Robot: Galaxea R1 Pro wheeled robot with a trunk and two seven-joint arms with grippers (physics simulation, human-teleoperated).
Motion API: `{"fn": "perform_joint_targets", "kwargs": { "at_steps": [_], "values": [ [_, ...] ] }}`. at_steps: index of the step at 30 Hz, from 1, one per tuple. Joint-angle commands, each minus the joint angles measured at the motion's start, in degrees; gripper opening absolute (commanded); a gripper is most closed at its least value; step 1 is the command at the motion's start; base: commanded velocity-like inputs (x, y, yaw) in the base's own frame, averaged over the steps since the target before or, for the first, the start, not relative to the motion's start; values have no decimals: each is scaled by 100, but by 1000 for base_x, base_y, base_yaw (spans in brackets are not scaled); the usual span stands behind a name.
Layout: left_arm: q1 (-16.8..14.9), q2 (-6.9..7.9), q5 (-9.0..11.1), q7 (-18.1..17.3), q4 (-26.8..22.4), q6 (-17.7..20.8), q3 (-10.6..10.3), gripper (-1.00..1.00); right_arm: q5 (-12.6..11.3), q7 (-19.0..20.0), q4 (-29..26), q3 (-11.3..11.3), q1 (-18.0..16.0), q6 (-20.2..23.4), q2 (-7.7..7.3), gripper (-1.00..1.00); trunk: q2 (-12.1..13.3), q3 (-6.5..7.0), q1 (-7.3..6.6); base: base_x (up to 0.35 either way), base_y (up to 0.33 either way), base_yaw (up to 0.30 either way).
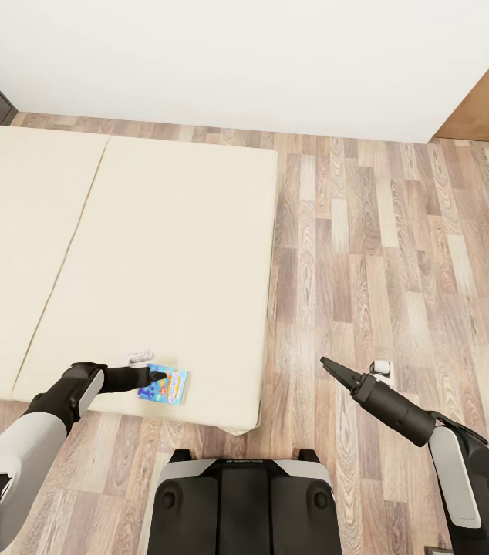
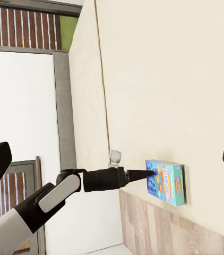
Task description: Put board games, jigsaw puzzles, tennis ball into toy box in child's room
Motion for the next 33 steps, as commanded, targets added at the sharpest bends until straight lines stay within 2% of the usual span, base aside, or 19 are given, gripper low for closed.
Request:
{"fn": "perform_joint_targets", "kwargs": {
  "at_steps": [1, 7, 23, 33],
  "values": [
    [-1, -1, 42, -52, -2, 52, 16, 100, -1, 15, -1, -5, -3, 25, 0, 100, -8, -6, 3, 0, 0, 0],
    [-1, -1, 38, -296, 2, 37, 14, 100, -1, 15, 2, -5, -3, 28, -4, 100, -8, -6, 3, 0, 0, 0],
    [-1, -1, 33, -318, 2, 23, 11, 100, -1, 23, -1, -5, -3, 30, -2, 100, -8, -6, 3, 0, -3, 0],
    [-1, -1, 33, -318, 2, 23, 14, 100, -1, 24, -1, -7, -3, 30, -1, 100, -8, -6, 3, 0, -166, 0]
  ]
}}
